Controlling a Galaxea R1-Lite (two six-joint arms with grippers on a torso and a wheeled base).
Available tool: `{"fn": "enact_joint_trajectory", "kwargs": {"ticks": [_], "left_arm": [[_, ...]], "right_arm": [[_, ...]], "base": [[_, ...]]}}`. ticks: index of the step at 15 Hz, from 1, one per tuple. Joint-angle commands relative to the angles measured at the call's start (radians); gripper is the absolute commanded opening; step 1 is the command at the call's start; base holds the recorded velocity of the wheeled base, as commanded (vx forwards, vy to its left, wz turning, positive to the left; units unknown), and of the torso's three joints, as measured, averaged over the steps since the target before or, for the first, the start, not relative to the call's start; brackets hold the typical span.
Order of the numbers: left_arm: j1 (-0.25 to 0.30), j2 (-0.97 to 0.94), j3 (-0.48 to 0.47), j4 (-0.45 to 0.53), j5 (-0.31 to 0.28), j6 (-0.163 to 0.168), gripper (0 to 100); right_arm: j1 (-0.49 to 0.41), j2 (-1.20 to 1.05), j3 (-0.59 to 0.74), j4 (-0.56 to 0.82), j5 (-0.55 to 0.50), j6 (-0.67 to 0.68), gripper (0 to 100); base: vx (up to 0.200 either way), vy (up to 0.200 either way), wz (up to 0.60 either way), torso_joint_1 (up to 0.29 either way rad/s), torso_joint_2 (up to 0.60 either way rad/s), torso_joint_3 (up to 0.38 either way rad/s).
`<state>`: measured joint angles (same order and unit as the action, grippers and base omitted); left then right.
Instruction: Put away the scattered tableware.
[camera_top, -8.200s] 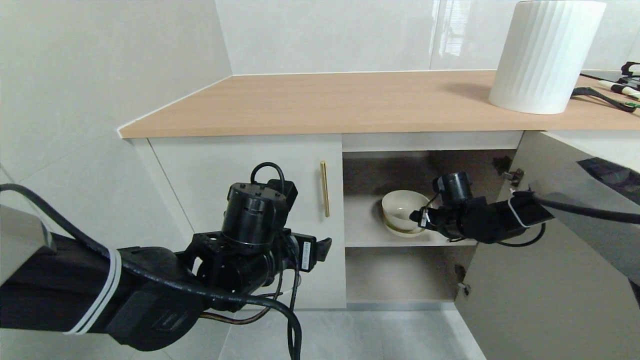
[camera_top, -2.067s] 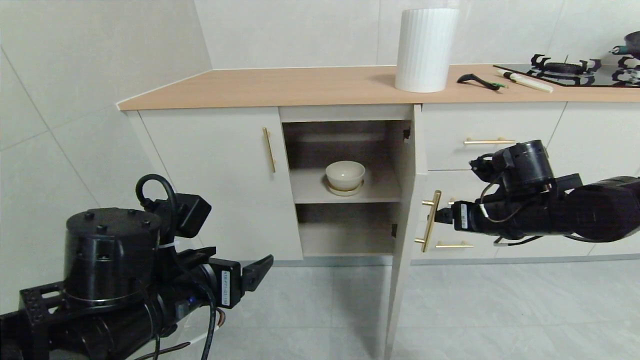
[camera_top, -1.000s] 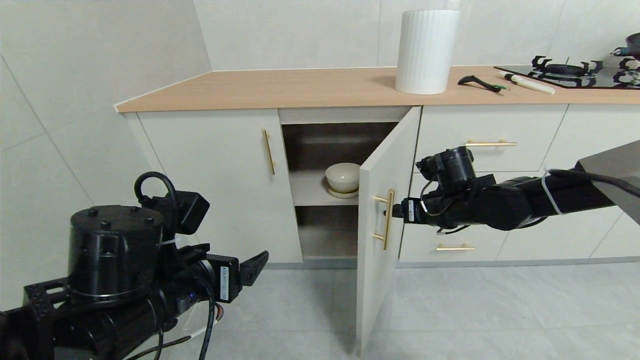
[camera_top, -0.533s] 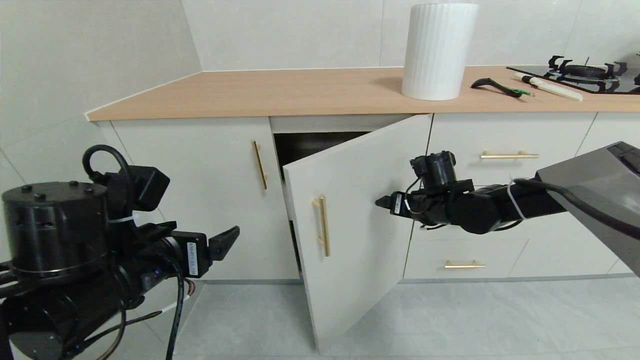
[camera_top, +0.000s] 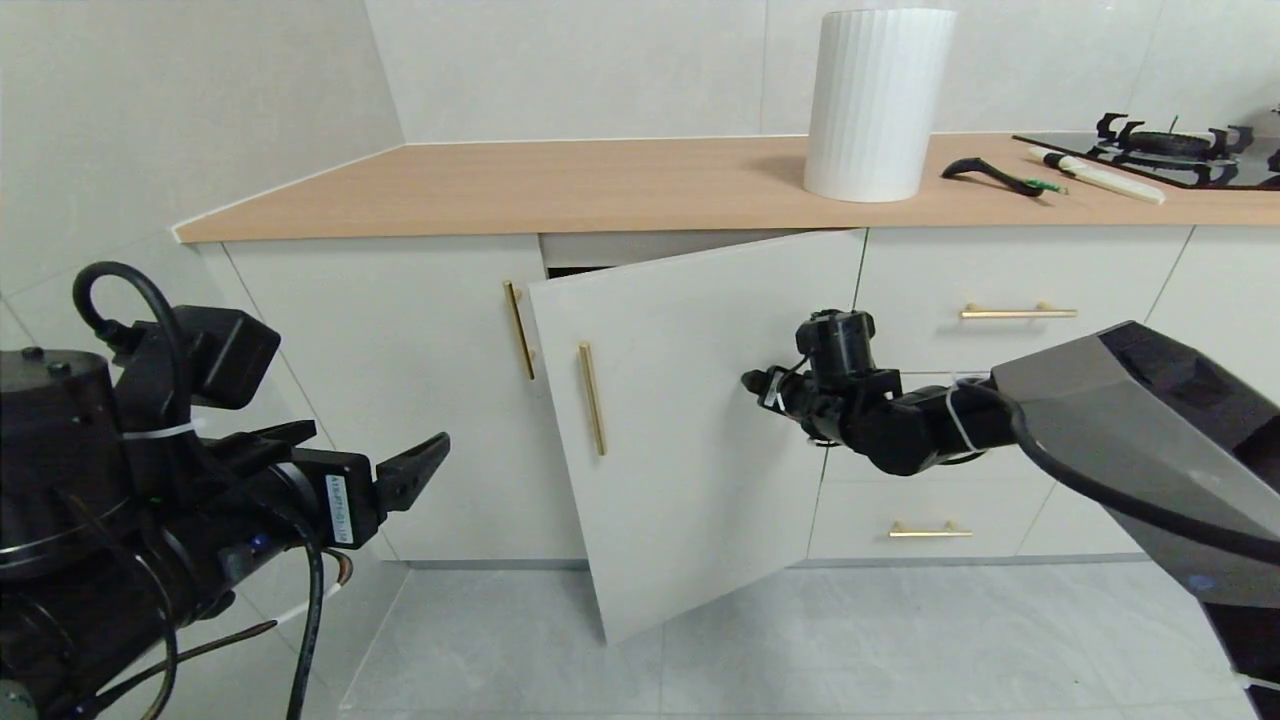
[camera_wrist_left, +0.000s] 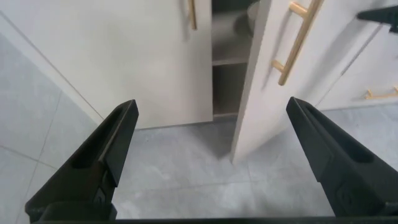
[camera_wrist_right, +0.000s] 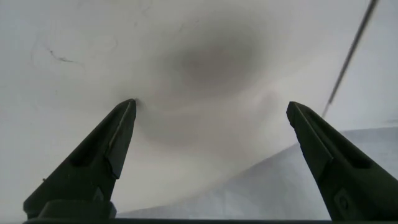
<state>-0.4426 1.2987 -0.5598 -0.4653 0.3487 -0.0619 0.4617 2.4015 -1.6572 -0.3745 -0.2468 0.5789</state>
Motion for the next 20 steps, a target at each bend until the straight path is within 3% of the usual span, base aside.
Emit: {"fn": "enact_joint_trajectory", "kwargs": {"ticks": [1,7,20], "left_arm": [[0.001,-0.006,0.0,-0.001,0.001,-0.001,100],[0.001,-0.004,0.001,-0.004,0.001,-0.001,100],[0.001,-0.009,0.003,-0.003,0.001,-0.001,100]], "right_arm": [[0.0,0.076,-0.09,-0.004,-0.04,0.036,100],[-0.003,0.143,-0.205,0.002,-0.14,0.039,100],[-0.043,0.226,-0.331,0.009,-0.235,0.025,100]], "base": [[0.0,0.0,0.0,0.0,0.0,0.0],[0.0,0.0,0.0,0.0,0.0,0.0],[0.0,0.0,0.0,0.0,0.0,0.0]]}}
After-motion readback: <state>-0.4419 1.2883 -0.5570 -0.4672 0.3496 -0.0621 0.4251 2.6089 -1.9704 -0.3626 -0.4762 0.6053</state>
